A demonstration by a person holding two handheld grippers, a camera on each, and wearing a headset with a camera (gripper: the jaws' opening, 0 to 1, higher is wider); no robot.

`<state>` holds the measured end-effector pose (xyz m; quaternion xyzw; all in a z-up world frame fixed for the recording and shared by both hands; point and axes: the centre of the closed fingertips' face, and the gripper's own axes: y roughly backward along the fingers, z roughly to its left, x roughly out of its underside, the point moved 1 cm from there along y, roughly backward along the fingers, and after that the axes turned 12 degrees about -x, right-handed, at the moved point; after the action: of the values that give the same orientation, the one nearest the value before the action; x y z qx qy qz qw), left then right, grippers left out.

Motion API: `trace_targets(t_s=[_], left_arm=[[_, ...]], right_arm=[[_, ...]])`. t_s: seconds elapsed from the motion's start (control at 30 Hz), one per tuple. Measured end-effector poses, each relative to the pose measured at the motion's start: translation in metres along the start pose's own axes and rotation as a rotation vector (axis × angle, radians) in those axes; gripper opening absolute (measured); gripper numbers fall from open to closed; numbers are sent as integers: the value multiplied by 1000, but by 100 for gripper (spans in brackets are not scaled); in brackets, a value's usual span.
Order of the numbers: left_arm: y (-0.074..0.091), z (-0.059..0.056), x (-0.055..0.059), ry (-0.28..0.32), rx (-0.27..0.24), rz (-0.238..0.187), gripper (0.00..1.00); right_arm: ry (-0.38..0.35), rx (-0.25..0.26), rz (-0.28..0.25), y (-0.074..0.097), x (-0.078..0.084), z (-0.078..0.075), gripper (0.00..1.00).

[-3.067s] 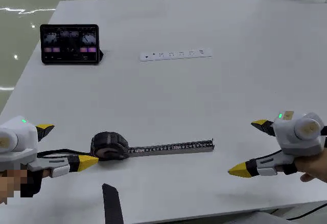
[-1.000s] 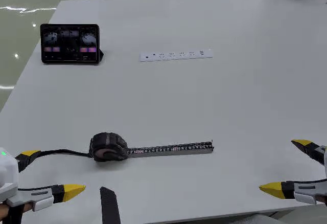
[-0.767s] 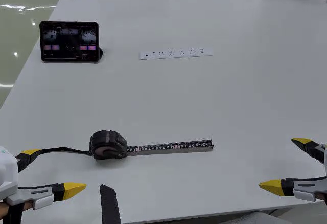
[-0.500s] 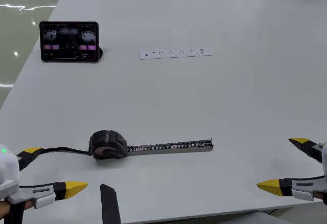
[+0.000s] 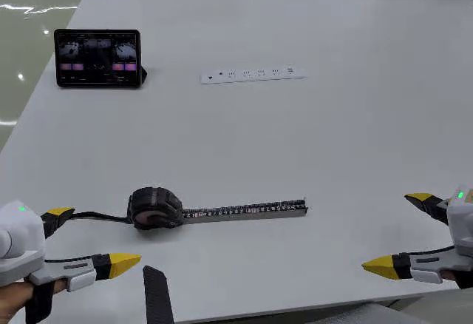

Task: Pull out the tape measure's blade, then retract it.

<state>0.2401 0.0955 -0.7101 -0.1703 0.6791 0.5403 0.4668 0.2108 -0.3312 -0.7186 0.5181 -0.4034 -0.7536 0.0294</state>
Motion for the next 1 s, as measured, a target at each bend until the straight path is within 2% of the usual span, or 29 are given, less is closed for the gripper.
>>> trace_targets(t_s=[0.2, 0.37, 0.57, 0.63, 0.67, 0.77, 0.83, 0.9, 1.0], left_arm=[[-10, -13, -21, 34, 12, -29, 99], [-17, -24, -33, 22, 22, -36, 99], [-24, -36, -39, 20, 32, -30, 99], [-27, -35, -36, -1, 12, -5, 99], [-29, -36, -36, -7, 10, -7, 99], [-36, -37, -35, -12, -9, 9, 99], [-39, -39, -37, 1, -14, 6, 99], [-44, -38, -39, 38, -37, 11, 99], [-50, -39, -43, 64, -58, -4, 99]], right_arm=[[0, -20, 2, -5, -10, 0, 99], [23, -29, 9, -9, -21, -3, 99], [57, -50, 26, -14, -30, -5, 99], [65, -57, 29, -15, -35, -7, 99], [70, -59, 30, -15, -37, -8, 99], [113, -62, 71, -18, -40, -12, 99], [125, -78, 83, -20, -42, -11, 99], [141, -95, 102, -24, -42, -14, 99], [153, -115, 123, -29, -45, -10, 99]])
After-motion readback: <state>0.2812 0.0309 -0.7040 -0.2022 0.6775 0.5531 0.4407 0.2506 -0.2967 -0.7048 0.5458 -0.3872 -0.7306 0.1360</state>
